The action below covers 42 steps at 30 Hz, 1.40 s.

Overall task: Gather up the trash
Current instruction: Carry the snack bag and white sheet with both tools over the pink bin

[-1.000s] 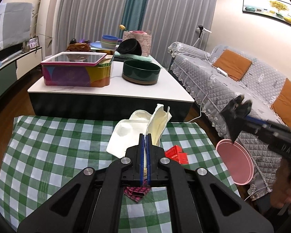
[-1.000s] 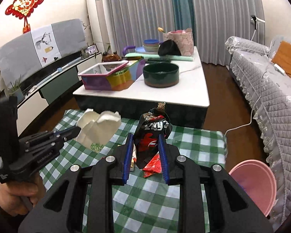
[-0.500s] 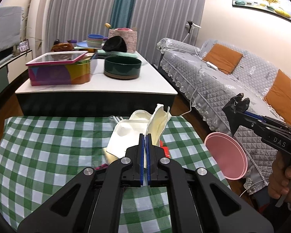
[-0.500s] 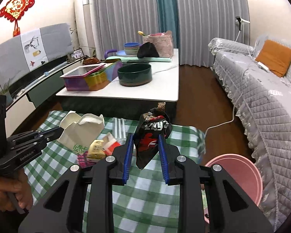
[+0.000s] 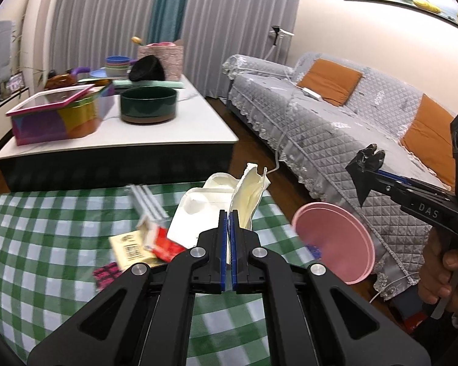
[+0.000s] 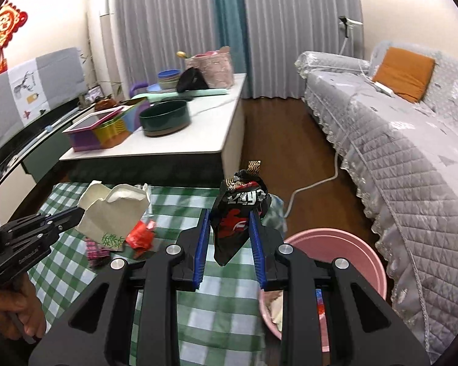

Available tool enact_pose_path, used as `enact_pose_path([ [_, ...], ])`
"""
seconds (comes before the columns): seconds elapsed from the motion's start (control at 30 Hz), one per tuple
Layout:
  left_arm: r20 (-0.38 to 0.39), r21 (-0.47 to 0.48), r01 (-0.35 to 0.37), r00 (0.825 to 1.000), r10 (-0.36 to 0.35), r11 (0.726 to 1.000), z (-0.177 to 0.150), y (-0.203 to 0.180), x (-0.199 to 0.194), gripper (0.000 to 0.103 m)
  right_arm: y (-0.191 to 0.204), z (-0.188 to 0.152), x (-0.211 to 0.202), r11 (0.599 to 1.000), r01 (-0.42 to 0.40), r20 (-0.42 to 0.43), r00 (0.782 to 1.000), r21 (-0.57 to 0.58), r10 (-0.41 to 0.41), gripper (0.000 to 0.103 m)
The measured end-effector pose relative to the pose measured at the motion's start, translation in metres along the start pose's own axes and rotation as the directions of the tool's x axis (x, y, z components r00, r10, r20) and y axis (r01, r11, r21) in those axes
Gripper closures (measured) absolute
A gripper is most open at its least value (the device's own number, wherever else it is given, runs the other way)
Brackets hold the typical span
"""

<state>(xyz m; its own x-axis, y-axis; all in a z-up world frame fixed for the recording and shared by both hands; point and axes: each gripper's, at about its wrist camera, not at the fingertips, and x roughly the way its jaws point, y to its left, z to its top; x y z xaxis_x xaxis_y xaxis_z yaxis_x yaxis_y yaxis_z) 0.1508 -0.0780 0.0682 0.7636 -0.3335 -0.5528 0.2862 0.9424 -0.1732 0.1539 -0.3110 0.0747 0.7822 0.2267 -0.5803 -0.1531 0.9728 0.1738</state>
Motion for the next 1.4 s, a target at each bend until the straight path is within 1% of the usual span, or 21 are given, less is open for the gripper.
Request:
enact_pose_path([
  [0.1,-0.007,0.03,0.029,1.0,-0.029,0.999,0.001,-0.02,0.007,0.101,-0.021,-0.003,-0.004,0.999,0.029,-0.004,1.0,0.026,-0.029,0.077],
  [0.23,-0.025,0.022,0.065,0.998,-0.064,0.998,0.005,-0.039,0.017,0.101,-0.041,-0.007,-0.01,0.997,0.062,-0.002,0.998,0.045,-0.062,0.077],
  [0.4,-0.043,0.034,0.092,0.995,-0.091,0.995,0.003,-0.068,0.034,0.101,-0.066,-0.009,-0.017,0.991,0.115,0.0,0.993,0.072,-0.115,0.077],
  [0.7,-0.073,0.034,0.146,0.987,-0.143,0.989,0.004,-0.114,0.067,0.101,-0.095,-0.009,-0.014,0.976,0.173,-0.033,0.985,0.134,-0.17,0.077],
  [0.87,-0.099,0.044,0.154,0.984,-0.149,0.987,0.004,-0.132,0.088,0.101,-0.105,-0.005,-0.014,0.968,0.198,-0.032,0.98,0.156,-0.195,0.077],
  [1.0,-0.112,0.04,0.154,0.983,-0.148,0.987,0.009,-0.14,0.102,0.101,-0.118,-0.008,-0.009,0.959,0.217,-0.055,0.976,0.181,-0.211,0.077],
  [1.23,-0.134,0.053,0.162,0.979,-0.154,0.985,0.015,-0.154,0.123,0.101,-0.134,-0.012,-0.002,0.946,0.226,-0.085,0.974,0.231,-0.212,0.077],
  [1.4,-0.147,0.073,0.17,0.976,-0.158,0.983,0.017,-0.163,0.133,0.101,-0.14,-0.014,0.004,0.944,0.227,-0.105,0.973,0.238,-0.208,0.076],
])
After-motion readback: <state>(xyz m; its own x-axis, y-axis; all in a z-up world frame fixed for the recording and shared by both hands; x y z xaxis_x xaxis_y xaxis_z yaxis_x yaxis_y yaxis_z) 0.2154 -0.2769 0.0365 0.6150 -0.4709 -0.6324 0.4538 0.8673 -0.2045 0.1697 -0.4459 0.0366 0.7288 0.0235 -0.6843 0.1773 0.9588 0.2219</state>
